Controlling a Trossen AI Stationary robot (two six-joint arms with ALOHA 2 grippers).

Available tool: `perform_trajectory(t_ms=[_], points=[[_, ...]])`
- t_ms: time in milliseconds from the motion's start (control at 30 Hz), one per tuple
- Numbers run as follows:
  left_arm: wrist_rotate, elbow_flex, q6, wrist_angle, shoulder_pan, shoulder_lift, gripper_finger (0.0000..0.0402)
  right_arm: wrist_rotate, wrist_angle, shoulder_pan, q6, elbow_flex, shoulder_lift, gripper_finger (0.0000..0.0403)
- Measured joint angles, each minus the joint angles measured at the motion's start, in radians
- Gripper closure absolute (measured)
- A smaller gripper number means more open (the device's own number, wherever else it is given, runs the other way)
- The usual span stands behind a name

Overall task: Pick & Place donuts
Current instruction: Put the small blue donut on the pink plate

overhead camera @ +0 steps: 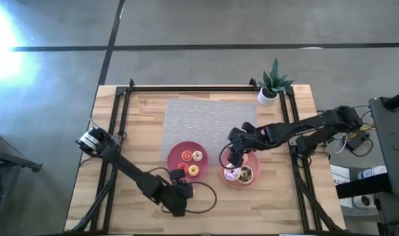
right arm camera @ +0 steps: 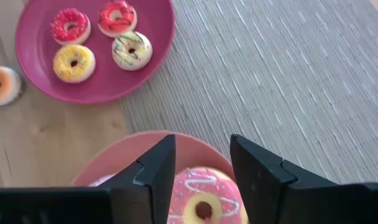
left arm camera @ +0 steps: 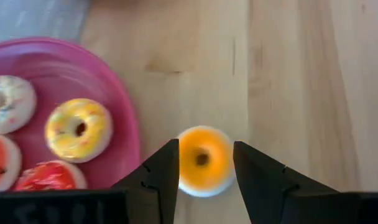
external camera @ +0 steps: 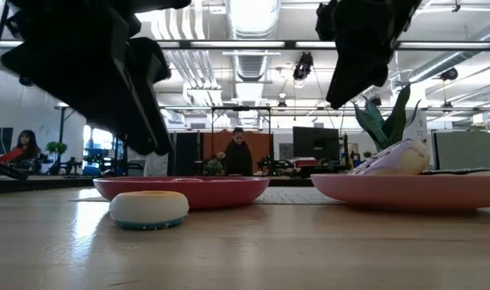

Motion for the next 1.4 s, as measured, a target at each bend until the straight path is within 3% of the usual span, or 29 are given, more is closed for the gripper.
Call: perform_trajectory(t_ms=[233,567,700,833,967,1133,1267,1400], points=[[0.012,0.078,-0.015,-0.013,-0.018,0.094,0.0276,-0.005,-0.002,0.002,-0.011,-0.022,-0.015,0.0252],[0.005,0.065,-0.114,-0.022,-0.01,0.161,0.0281,-0.005,-0.002,0.002,-0.025,-0.021,-0.014,0.0257],[0.014,0.066,-0.17,-0.03,-0.005,0.17,0.0314,-0.006,-0.003,0.002,-0.025,-0.022,-0.014,0.0253],[0.039,0.066,-0.213,-0.041,-0.002,0.15,0.0378,-0.008,-0.004,0.002,-0.025,-0.022,-0.014,0.0253],[0.087,0.077,-0.284,-0.06,-0.004,0.077,0.0396,-0.008,-0.004,0.002,-0.025,-0.022,-0.014,0.0257],[0.047,0.061,-0.376,-0.053,0.005,-0.126,0.04,-0.054,0.025,0.002,-0.069,-0.023,-0.014,0.0258],[0.035,-0.014,-0.367,0.033,0.046,-0.288,0.0401,-0.205,0.232,0.034,-0.292,-0.024,-0.01,0.0255],[0.111,-0.118,-0.317,0.232,0.119,-0.417,0.0401,-0.222,0.469,0.093,-0.569,-0.017,-0.01,0.0255]])
